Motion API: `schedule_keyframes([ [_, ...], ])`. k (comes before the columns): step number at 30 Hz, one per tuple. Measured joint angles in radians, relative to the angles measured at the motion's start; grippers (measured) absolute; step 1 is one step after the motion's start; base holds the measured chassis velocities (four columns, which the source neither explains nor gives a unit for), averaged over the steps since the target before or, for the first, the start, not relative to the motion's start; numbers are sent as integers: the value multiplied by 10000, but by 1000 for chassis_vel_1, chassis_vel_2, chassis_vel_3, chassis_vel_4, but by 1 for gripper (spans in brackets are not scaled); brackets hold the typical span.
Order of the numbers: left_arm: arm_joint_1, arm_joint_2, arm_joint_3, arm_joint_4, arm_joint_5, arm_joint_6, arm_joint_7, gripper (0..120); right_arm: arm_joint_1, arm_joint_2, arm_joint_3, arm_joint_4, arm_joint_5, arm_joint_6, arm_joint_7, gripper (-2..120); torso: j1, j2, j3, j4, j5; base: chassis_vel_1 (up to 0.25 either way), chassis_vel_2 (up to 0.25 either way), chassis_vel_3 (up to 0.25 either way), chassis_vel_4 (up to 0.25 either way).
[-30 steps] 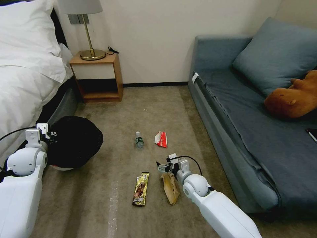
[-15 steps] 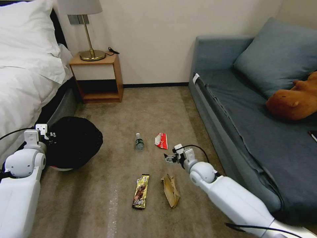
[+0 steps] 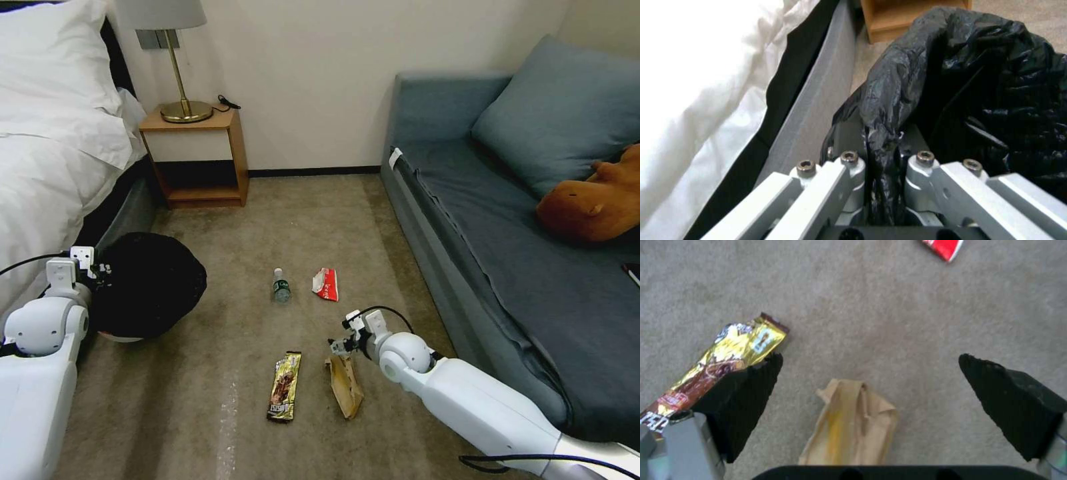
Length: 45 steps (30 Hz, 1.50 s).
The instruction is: Pick up the trash bin, then pick up the garbage on the floor and place it into the trash bin.
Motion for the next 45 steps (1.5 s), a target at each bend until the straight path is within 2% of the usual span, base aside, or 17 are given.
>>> schedule_keyframes([
  [5, 27, -167, 80, 54, 135, -110, 26, 7, -152, 613, -306, -686, -53, -100, 134, 100, 0, 0, 0, 1, -1, 0, 0, 0, 0],
  [12, -146, -194, 308, 105, 145, -111, 26, 7, -321, 1057, -385, -1017, -95, -269, 179, 100, 0, -1, 0, 0, 0, 0, 0, 0, 0],
  [25, -263, -259, 557, 288, 237, -193, 26, 7, -616, 1506, -418, -1559, -653, -267, 206, 100, 0, 0, 0, 0, -1, 0, 0, 0, 0],
  [28, -308, -268, 548, 300, 235, -193, 27, 7, -593, 1542, -463, -1682, -737, -252, 198, 96, 0, 0, 0, 0, -1, 0, 0, 0, 0],
  [30, -343, -266, 518, 308, 212, -194, 27, 7, -541, 1607, -486, -1827, -812, -252, 197, 85, 0, -1, 0, 0, -1, 0, 0, 0, 0],
  [31, -343, -266, 518, 308, 212, -194, 27, 7, -541, 1607, -486, -1827, -812, -252, 197, 85, 0, -1, 0, 0, -1, 0, 0, 0, 0],
  [33, -344, -247, 460, 312, 180, -194, 37, 7, -529, 1708, -482, -2010, -883, -301, 179, 73, 0, -1, 0, 0, 0, 0, 0, 0, 0],
  [35, -331, -242, 442, 314, 175, -197, 40, 7, -537, 1716, -478, -2028, -907, -327, 177, 73, 0, -1, 0, 0, 0, 0, 0, 0, 0],
  [36, -271, -227, 394, 326, 170, -227, 45, 7, -600, 1722, -470, -2054, -964, -391, 166, 61, 0, 0, 0, 0, 0, 0, 0, 0, 0],
  [37, -271, -227, 394, 326, 170, -227, 45, 7, -600, 1722, -470, -2054, -964, -391, 166, 61, 0, 0, 0, 0, 0, 0, 0, 0, 0],
  [40, -203, -214, 353, 354, 168, -281, 61, 7, -657, 1789, -433, -2093, -1025, -407, 160, 46, 0, -1, 0, 1, 0, 0, 0, 0, 0],
  [42, -203, -216, 353, 360, 167, -286, 68, 7, -658, 1814, -426, -2103, -1032, -407, 157, 42, 0, -1, 0, 0, 0, 0, 0, 0, 0],
  [43, -202, -229, 353, 360, 167, -291, 77, 7, -658, 1852, -419, -2120, -1041, -407, 153, 36, 0, 0, 0, 1, 0, 0, 0, 0, 0],
  [45, -204, -247, 352, 361, 166, -301, 91, 7, -658, 1892, -415, -2139, -1045, -407, 150, 33, 0, -1, 0, 0, 0, 0, 0, 0, 0],
])
